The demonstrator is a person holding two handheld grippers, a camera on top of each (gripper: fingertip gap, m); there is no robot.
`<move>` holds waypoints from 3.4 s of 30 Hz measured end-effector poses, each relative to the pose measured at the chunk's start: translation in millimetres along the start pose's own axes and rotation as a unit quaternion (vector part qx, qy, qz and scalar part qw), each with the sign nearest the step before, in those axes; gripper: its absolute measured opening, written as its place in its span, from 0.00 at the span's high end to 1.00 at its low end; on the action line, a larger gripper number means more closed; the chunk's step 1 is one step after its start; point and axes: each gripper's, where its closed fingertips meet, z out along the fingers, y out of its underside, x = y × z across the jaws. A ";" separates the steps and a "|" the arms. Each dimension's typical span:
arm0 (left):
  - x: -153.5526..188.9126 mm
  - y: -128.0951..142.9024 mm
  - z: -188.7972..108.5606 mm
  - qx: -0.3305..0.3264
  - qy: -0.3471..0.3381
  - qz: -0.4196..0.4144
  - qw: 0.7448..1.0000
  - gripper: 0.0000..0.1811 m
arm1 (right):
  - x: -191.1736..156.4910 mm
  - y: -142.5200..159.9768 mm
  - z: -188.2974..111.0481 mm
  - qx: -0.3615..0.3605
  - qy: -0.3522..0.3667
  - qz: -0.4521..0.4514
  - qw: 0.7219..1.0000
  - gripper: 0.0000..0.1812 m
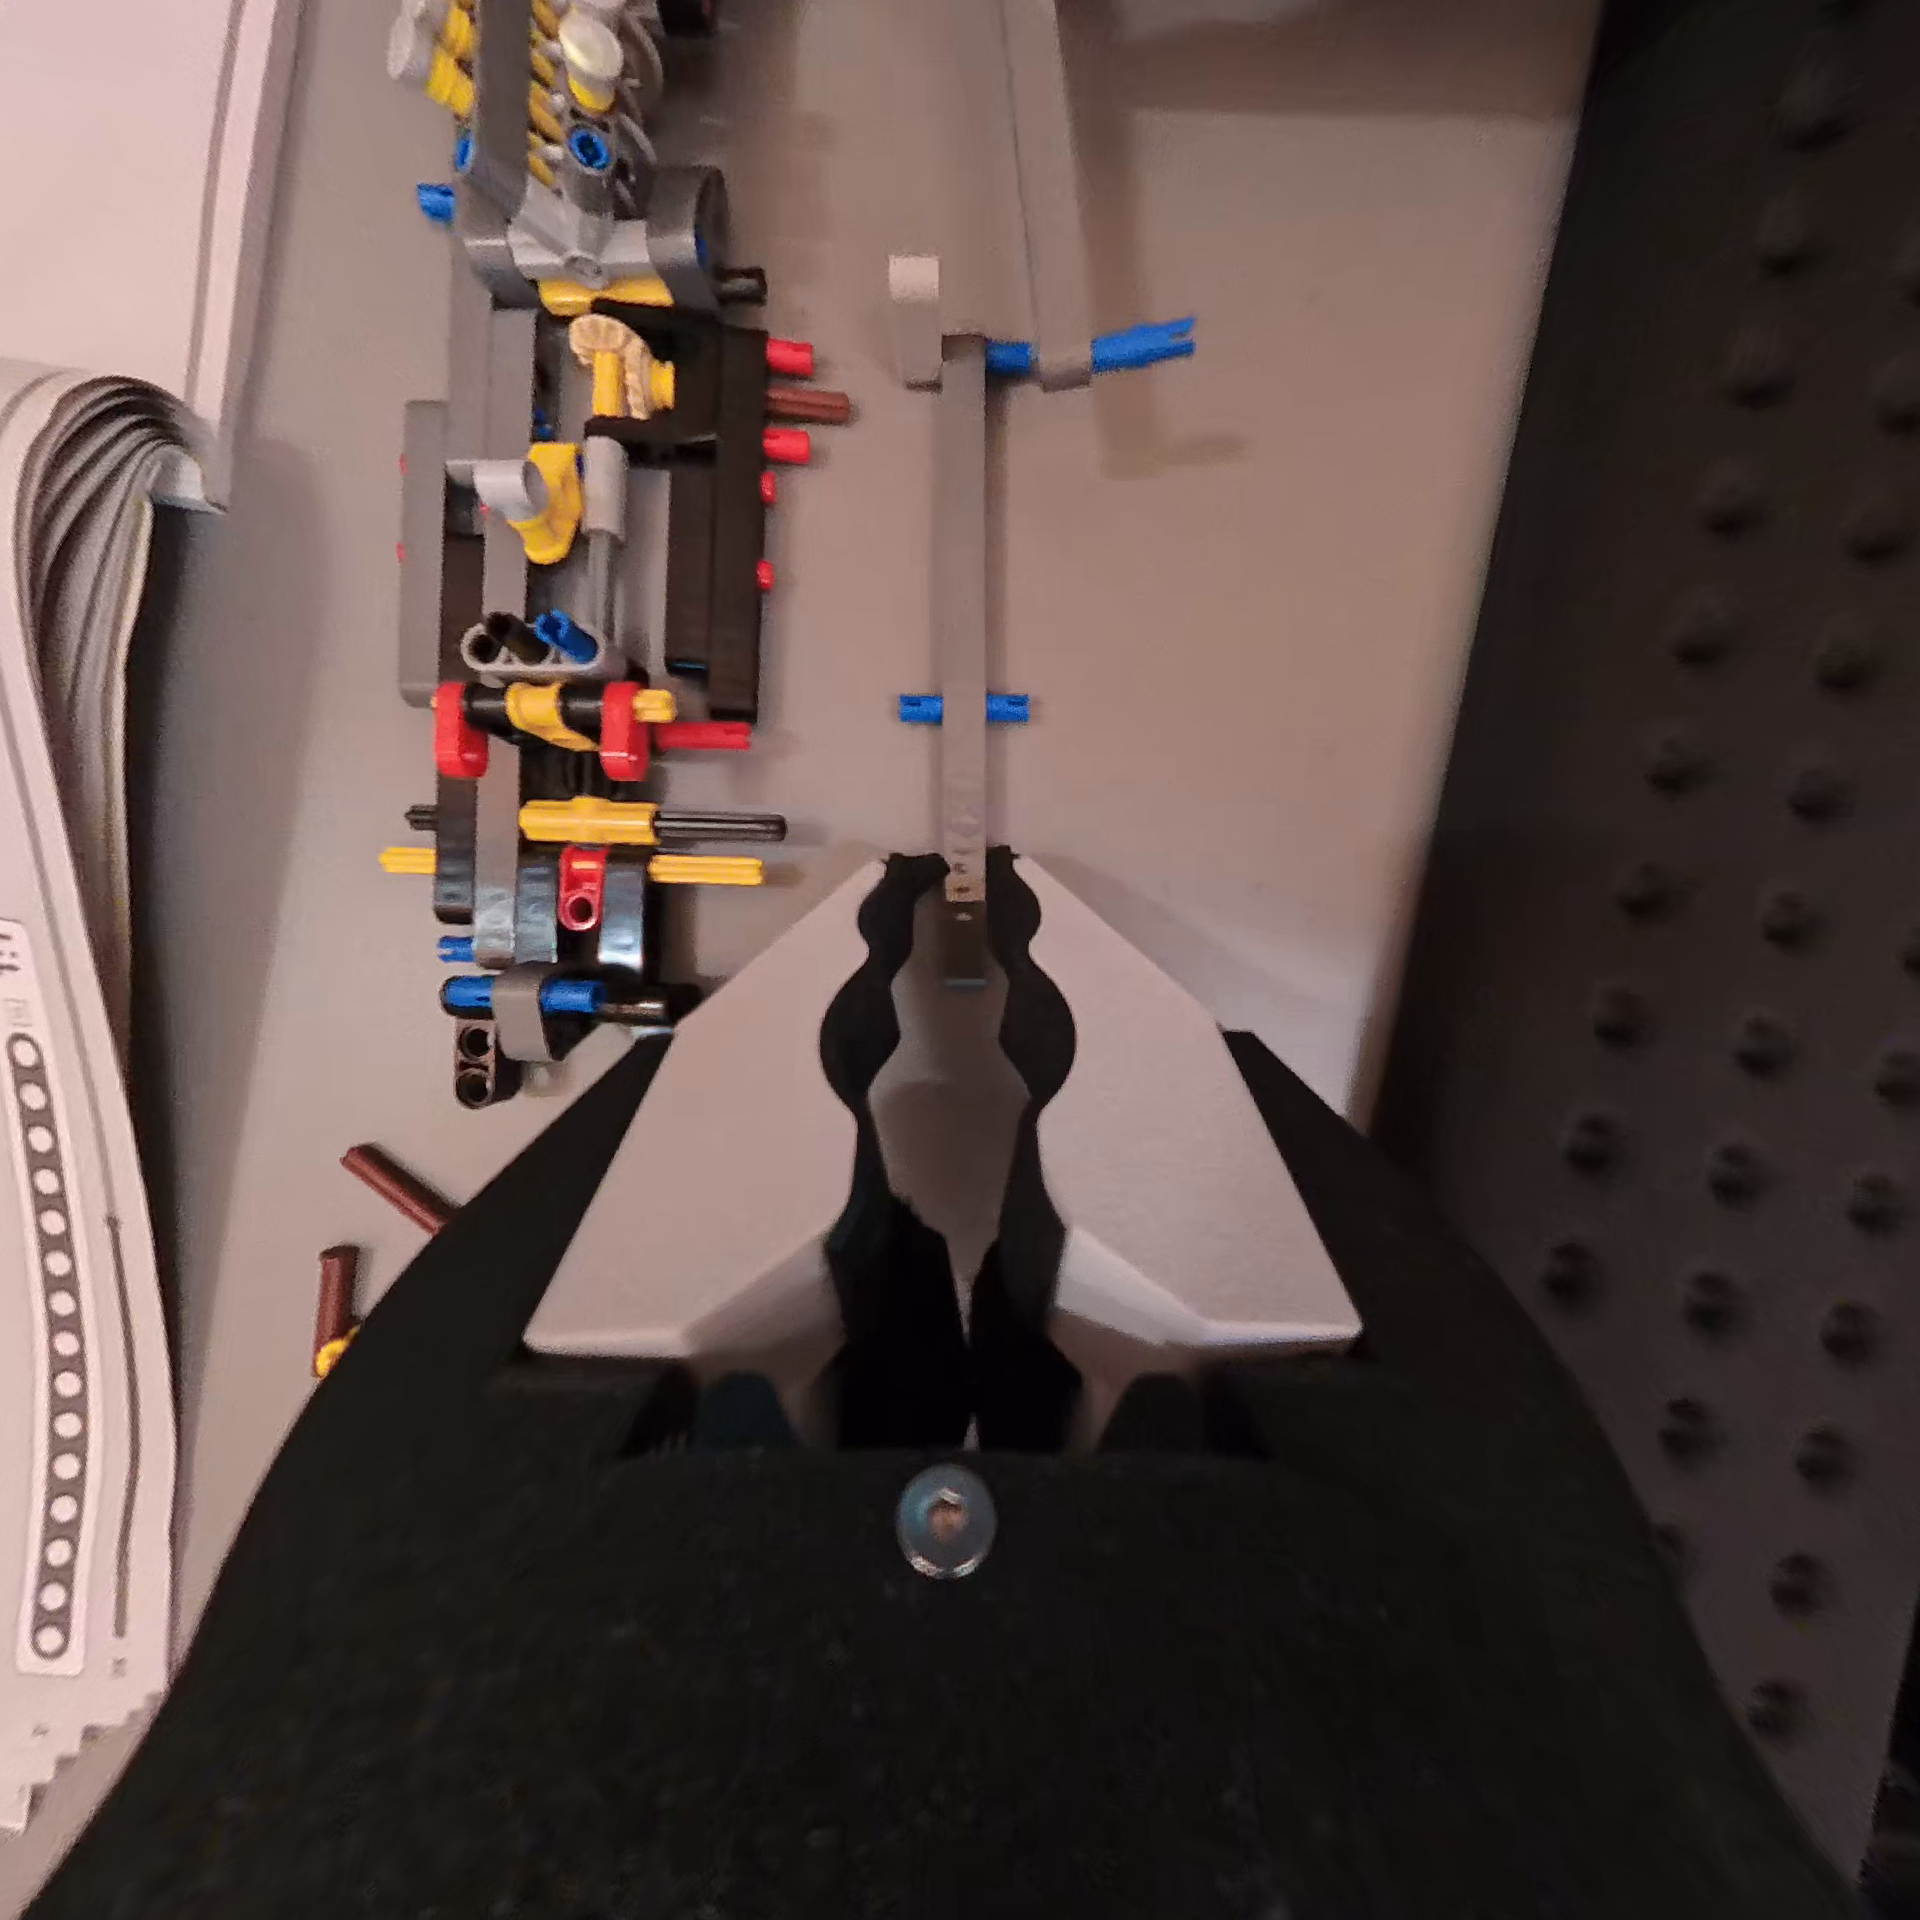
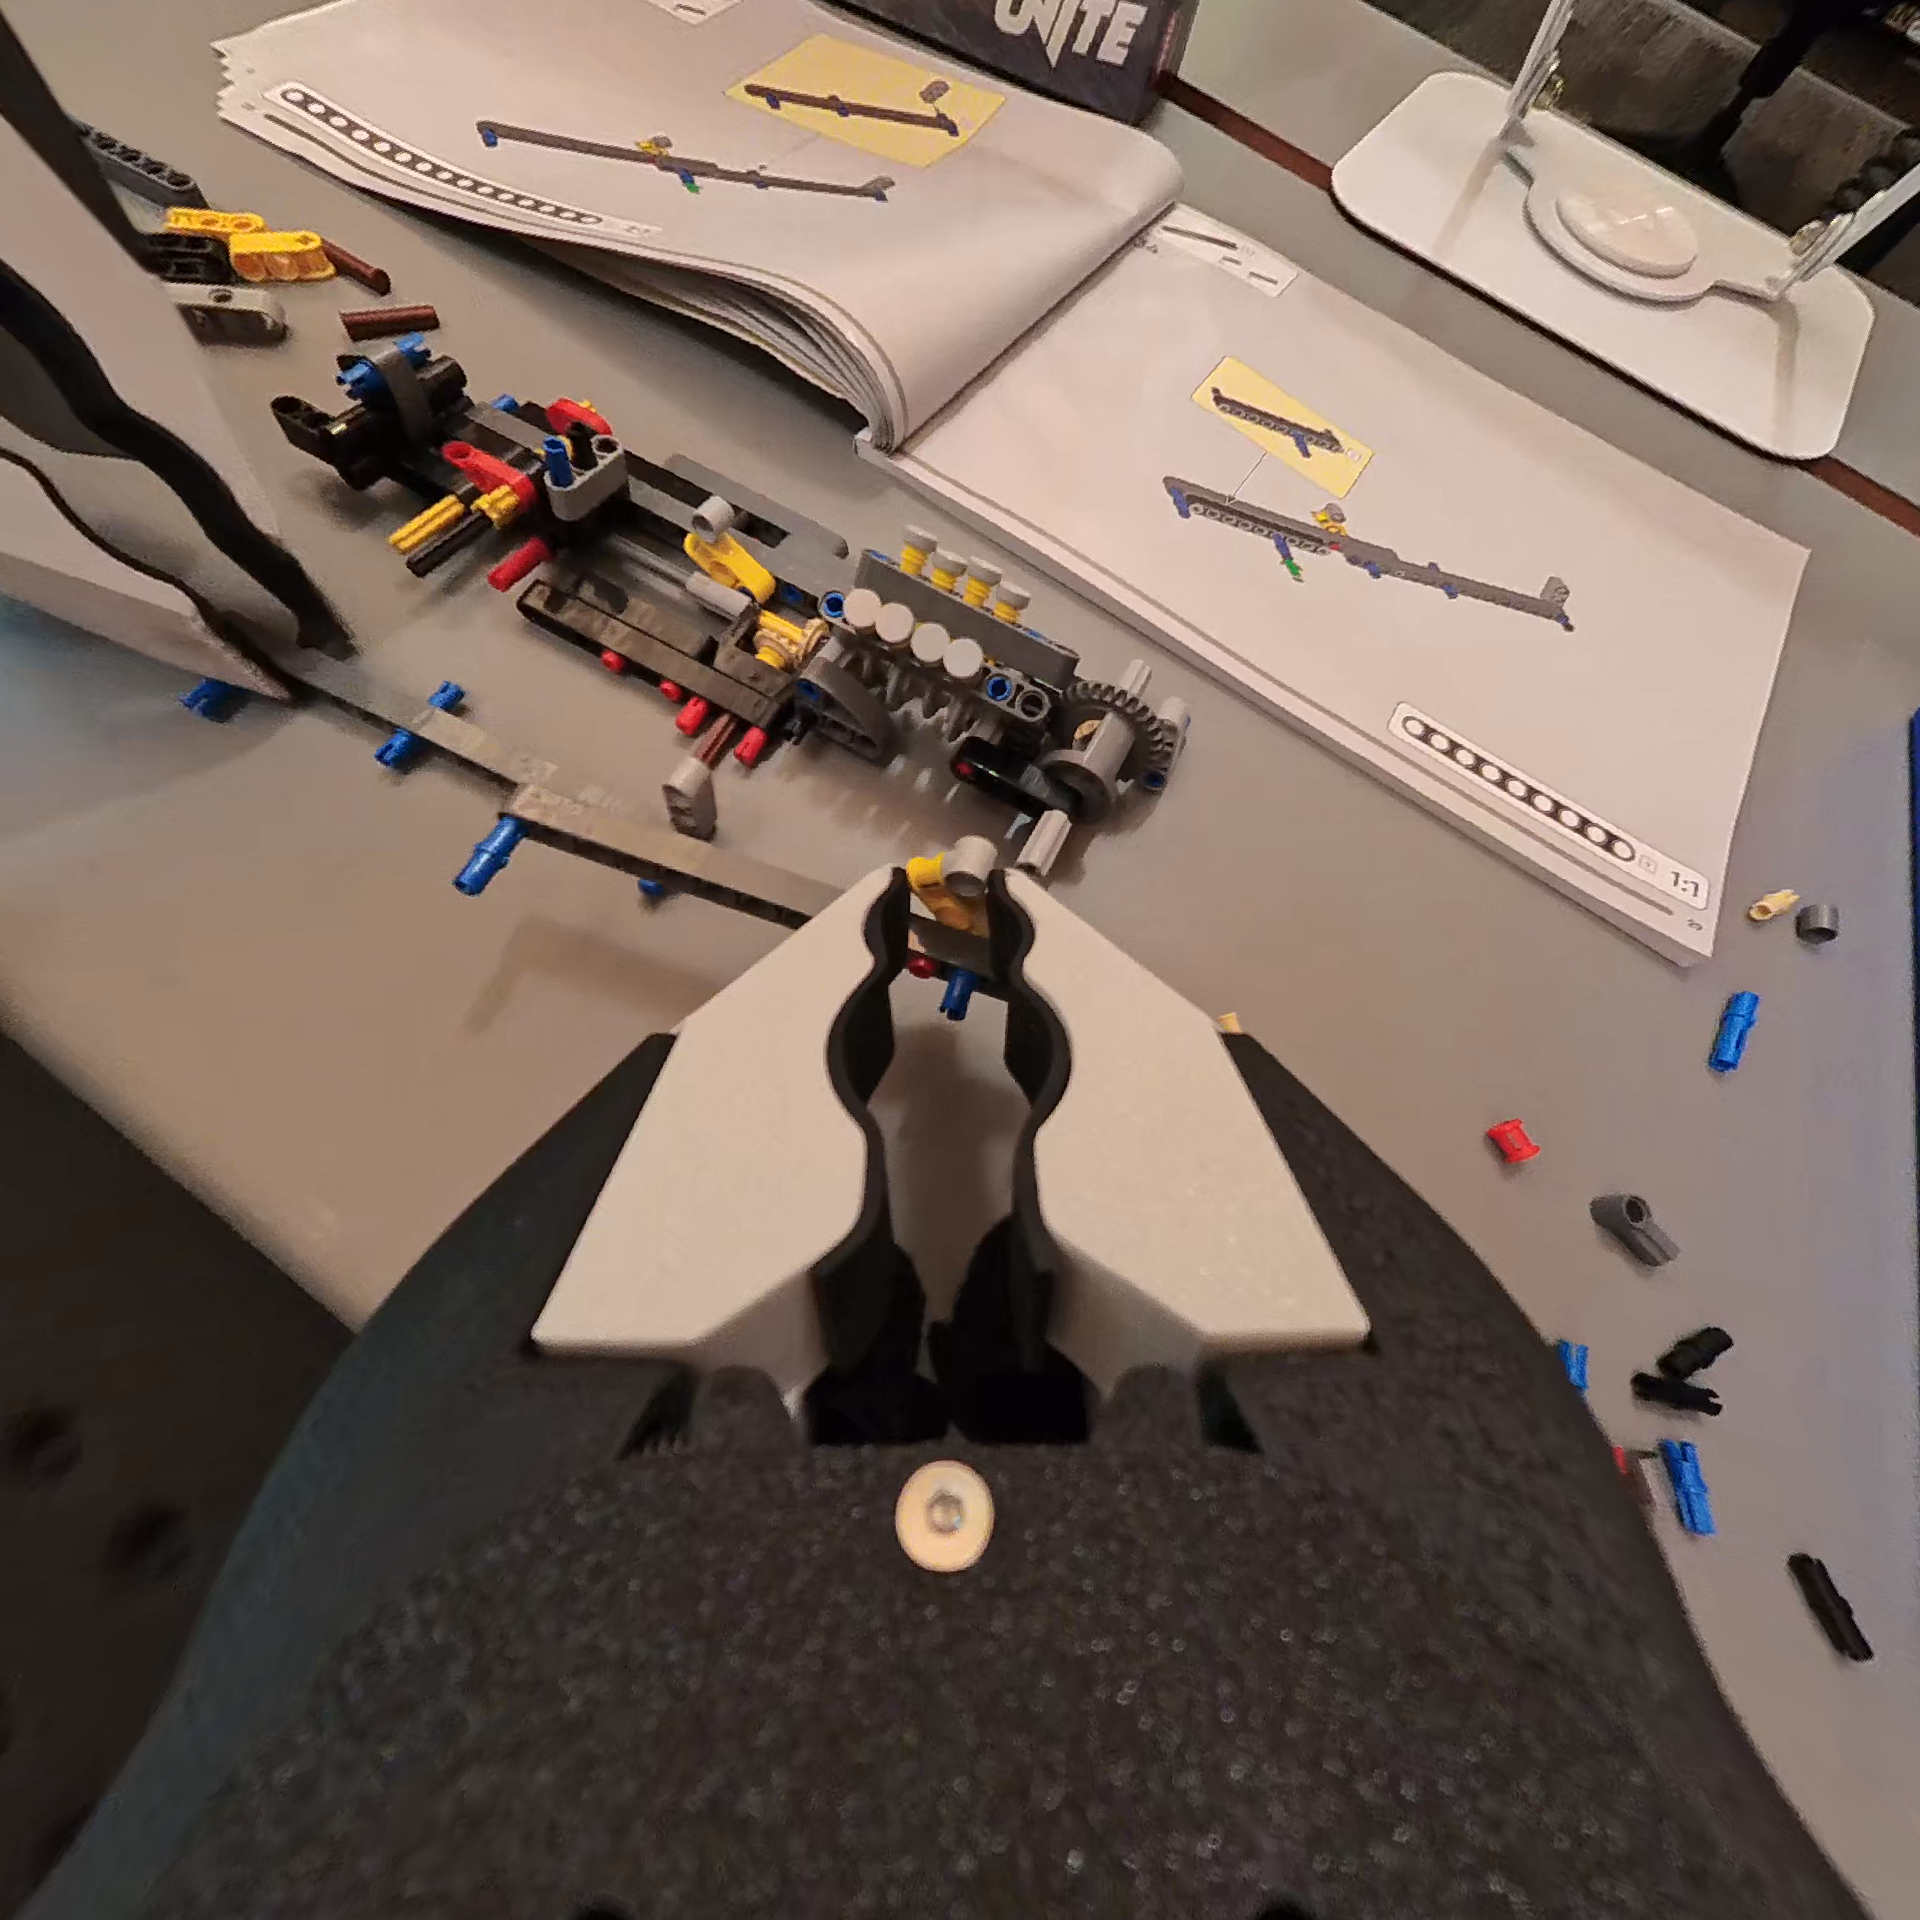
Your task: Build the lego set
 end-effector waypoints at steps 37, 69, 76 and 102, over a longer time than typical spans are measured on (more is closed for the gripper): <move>40.1 46.0 -64.3 0.048 -0.026 -0.041 0.998 0.96 | -88.6 -69.4 1.6 0.051 -0.232 0.102 0.966 0.85; -2.2 9.8 -12.4 0.048 -0.064 -0.095 0.992 0.84 | -92.7 7.1 9.8 -0.007 -0.230 -0.149 0.962 0.89; 6.0 18.2 -11.4 0.020 -0.047 -0.049 0.997 0.96 | -85.6 8.2 13.1 -0.004 -0.200 -0.174 0.964 0.91; 6.9 41.1 -26.1 -0.008 -0.035 -0.004 0.999 0.96 | -95.2 7.8 10.6 0.013 -0.241 -0.195 0.951 0.91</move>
